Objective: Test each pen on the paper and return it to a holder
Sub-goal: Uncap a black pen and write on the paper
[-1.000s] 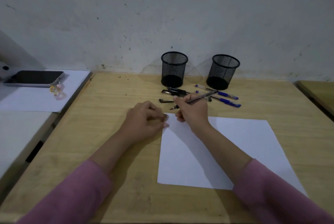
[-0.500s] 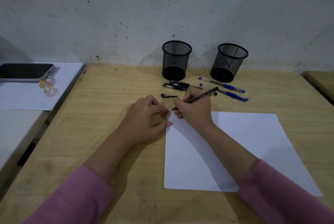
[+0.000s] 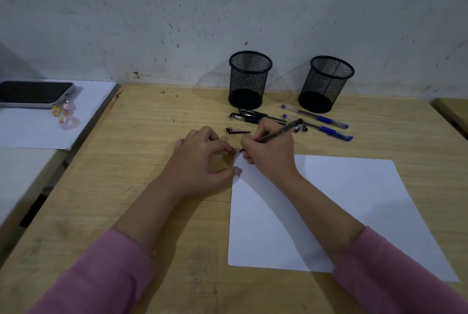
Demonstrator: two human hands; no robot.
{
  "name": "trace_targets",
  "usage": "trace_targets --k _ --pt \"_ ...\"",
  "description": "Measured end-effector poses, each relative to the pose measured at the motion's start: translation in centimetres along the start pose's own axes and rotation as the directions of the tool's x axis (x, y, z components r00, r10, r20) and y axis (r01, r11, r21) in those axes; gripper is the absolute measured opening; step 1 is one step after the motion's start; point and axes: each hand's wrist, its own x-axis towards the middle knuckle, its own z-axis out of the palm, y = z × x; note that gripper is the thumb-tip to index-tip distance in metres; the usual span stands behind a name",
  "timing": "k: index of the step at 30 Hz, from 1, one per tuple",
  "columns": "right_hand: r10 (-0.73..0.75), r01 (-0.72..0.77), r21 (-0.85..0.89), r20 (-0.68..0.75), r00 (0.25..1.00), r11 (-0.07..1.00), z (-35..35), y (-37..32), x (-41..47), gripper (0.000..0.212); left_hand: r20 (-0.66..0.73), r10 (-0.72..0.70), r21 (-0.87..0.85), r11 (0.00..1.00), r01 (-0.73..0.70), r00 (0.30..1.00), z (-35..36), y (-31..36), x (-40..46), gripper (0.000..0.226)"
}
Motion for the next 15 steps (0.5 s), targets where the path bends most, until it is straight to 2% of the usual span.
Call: trace_targets --k 4,15 --pt "0.012 -0.011 -0.022 0.045 0.999 1.000 -0.26 -0.06 0.13 0.033 0.003 -0.009 -0.002 1.000 0.009 1.000 0.00 -0.03 0.13 0.048" --pt "0.070 -0.070 0.012 0.010 0.998 0.997 -0.31 -0.26 0.24 0.031 0.008 -0.015 -0.003 1.000 0.015 1.000 -0.05 0.10 0.15 0.050"
